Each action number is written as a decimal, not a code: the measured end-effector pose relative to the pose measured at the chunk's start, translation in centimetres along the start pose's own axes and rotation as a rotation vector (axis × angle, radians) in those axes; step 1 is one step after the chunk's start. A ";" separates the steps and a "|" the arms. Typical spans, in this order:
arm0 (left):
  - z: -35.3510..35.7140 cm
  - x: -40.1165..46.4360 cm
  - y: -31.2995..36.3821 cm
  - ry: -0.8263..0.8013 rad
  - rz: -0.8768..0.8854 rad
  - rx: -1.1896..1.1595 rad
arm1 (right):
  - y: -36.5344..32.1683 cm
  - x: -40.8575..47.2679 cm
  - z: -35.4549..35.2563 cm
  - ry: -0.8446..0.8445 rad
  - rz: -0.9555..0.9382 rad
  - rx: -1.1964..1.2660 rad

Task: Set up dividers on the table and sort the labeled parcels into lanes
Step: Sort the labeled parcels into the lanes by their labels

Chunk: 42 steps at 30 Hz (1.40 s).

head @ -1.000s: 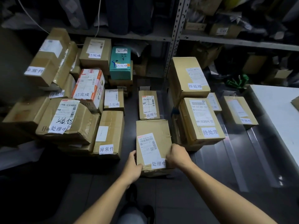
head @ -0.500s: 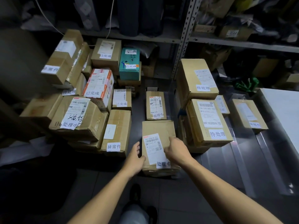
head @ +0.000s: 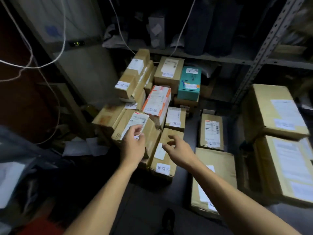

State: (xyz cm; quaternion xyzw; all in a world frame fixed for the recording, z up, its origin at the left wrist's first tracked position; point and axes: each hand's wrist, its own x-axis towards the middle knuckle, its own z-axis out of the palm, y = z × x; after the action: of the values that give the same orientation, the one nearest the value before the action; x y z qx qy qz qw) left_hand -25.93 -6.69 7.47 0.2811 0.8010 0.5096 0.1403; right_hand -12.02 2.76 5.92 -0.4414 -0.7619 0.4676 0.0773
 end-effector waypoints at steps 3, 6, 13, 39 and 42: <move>-3.0 2.7 -3.2 0.119 -0.125 0.076 | -2.3 2.4 2.5 -0.095 0.052 0.124; -4.8 4.4 -6.6 0.136 -0.302 0.047 | -3.5 4.4 4.5 -0.131 0.121 0.189; -5.1 5.1 -9.7 0.036 -0.336 0.018 | -4.3 6.5 6.2 -0.151 0.153 0.170; 10.3 -0.3 3.4 -0.282 -0.131 -0.211 | 4.2 2.4 -13.6 0.247 0.172 0.201; 11.6 -0.6 3.6 -0.300 -0.133 -0.190 | 5.4 2.1 -14.1 0.249 0.186 0.196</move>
State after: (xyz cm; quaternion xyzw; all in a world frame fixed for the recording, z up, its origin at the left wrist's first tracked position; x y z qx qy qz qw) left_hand -18.46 2.69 5.53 0.2859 0.7363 0.5248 0.3173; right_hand -2.50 14.34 8.86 -0.5546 -0.6534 0.4864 0.1701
